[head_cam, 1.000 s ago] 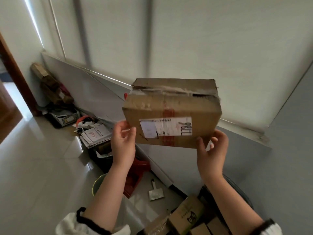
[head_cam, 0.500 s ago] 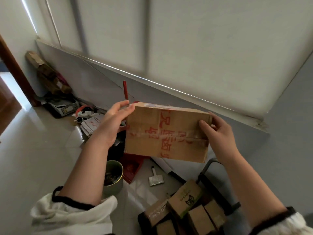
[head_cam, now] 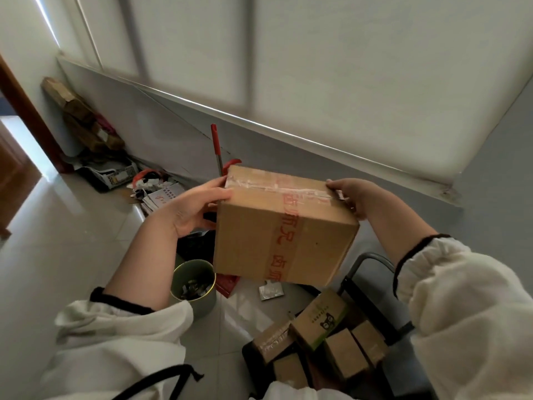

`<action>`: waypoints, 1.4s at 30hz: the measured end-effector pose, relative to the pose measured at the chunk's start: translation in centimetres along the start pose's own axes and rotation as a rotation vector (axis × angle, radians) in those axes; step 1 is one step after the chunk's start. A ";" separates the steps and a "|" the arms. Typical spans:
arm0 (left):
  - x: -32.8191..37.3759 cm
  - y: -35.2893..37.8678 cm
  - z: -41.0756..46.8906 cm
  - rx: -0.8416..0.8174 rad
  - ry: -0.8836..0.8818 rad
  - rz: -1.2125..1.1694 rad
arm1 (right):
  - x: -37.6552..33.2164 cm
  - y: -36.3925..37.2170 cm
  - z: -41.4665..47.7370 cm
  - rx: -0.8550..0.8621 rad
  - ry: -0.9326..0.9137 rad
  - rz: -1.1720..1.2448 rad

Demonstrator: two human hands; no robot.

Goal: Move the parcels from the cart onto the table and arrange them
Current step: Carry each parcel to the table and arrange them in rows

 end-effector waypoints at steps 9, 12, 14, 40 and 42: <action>-4.5 -0.4 0.5 0.071 -0.074 -0.147 | 0.2 0.3 -0.1 0.055 -0.072 -0.085; -1.9 -0.9 0.4 0.150 0.068 -0.150 | -1.8 -0.4 -1.6 0.124 -0.200 0.002; 0.7 -1.4 0.0 0.237 0.245 -0.172 | -4.0 -1.4 -3.5 0.197 -0.369 0.109; -0.8 31.1 -3.0 -0.009 0.289 -0.198 | 29.4 -18.9 -29.7 0.726 -0.387 0.247; 0.1 37.4 -4.9 -0.122 0.298 -0.200 | 33.0 -21.6 -35.6 0.799 -0.371 0.241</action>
Point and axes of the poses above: each hand's wrist, its own z-axis towards the middle knuckle, its own y-axis out of the palm, x = y × z, the point moved 9 cm from there along z, towards the middle knuckle, and after that the axes turned 7 degrees about -x, right-handed, at the moved point
